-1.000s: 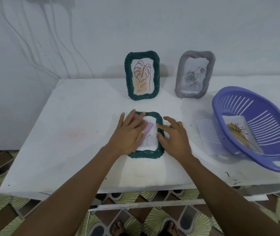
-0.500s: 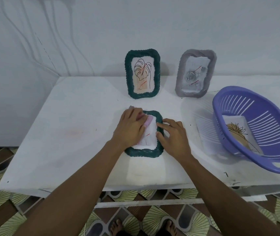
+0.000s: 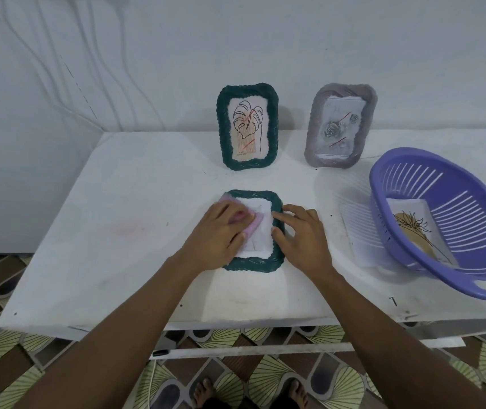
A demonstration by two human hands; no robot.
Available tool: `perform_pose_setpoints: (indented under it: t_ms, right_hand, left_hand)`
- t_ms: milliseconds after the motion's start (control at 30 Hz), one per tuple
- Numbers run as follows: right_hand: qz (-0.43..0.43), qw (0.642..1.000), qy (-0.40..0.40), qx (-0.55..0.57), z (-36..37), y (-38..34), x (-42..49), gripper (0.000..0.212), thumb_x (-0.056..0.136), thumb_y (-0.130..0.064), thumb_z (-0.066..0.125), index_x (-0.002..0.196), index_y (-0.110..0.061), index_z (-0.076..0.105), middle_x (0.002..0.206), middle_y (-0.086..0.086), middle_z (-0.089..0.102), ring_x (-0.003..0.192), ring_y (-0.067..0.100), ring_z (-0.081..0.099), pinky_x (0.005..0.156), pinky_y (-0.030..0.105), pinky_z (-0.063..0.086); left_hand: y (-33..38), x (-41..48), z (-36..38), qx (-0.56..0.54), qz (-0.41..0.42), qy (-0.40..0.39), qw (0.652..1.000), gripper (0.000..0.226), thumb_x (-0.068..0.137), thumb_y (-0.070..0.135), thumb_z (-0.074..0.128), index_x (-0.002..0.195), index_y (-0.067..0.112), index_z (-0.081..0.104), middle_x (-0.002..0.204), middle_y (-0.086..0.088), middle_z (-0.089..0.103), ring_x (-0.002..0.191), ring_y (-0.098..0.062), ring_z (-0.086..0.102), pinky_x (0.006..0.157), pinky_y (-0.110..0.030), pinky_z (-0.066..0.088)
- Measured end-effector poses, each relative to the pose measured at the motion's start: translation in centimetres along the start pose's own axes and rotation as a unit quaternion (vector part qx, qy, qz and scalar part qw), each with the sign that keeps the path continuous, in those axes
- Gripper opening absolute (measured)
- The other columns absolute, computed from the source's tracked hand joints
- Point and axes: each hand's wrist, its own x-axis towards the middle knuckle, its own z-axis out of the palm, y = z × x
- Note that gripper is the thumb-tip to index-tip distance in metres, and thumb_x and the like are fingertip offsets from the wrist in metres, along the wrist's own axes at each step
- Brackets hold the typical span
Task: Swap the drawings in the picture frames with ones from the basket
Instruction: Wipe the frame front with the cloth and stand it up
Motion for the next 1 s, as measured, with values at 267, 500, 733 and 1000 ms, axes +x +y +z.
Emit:
perform_pose_setpoints:
  t_ms: [267,500,733,1000]
  right_hand:
    - [-0.004,1.000,-0.003,0.001,-0.1,0.0,0.0,0.030,0.087,-0.030,0.065,0.116,-0.023,0.069,0.126,0.000,0.061,0.107,0.023,0.051,0.087,0.036,0.043]
    - [-0.011,1.000,-0.007,-0.004,-0.1,0.1,-0.2,0.035,0.084,-0.039,0.061,0.115,-0.024,0.069,0.124,-0.001,0.061,0.105,0.023,0.051,0.084,0.039,0.046]
    - [-0.010,1.000,-0.013,0.000,-0.2,0.2,-0.1,0.033,0.085,-0.034,0.065,0.116,-0.024,0.068,0.126,0.000,0.061,0.108,0.023,0.051,0.086,0.038,0.046]
    - [-0.003,1.000,-0.015,-0.001,-0.2,0.2,-0.1,0.033,0.086,-0.035,0.065,0.118,-0.026,0.067,0.129,-0.002,0.059,0.111,0.022,0.050,0.089,0.036,0.043]
  left_hand:
    - [0.9,-3.6,-1.8,-0.103,0.032,-0.014,0.994,0.036,0.095,0.017,0.049,0.128,0.013,0.063,0.127,-0.003,0.058,0.126,-0.021,0.045,0.108,-0.036,0.035]
    - [-1.1,0.3,-0.6,0.003,-0.055,-0.024,0.998,0.045,0.099,0.027,0.032,0.131,0.007,0.057,0.127,-0.008,0.053,0.126,-0.030,0.040,0.108,-0.044,0.034]
    - [-0.4,1.4,0.2,-0.030,-0.016,-0.027,0.999,0.040,0.096,0.022,0.039,0.129,0.019,0.062,0.121,-0.001,0.054,0.123,-0.026,0.042,0.108,-0.043,0.034]
    - [-0.2,-2.8,-0.4,-0.005,-0.048,0.021,0.999,0.046,0.099,0.016,0.037,0.145,0.016,0.043,0.123,-0.005,0.053,0.129,-0.029,0.040,0.113,-0.045,0.028]
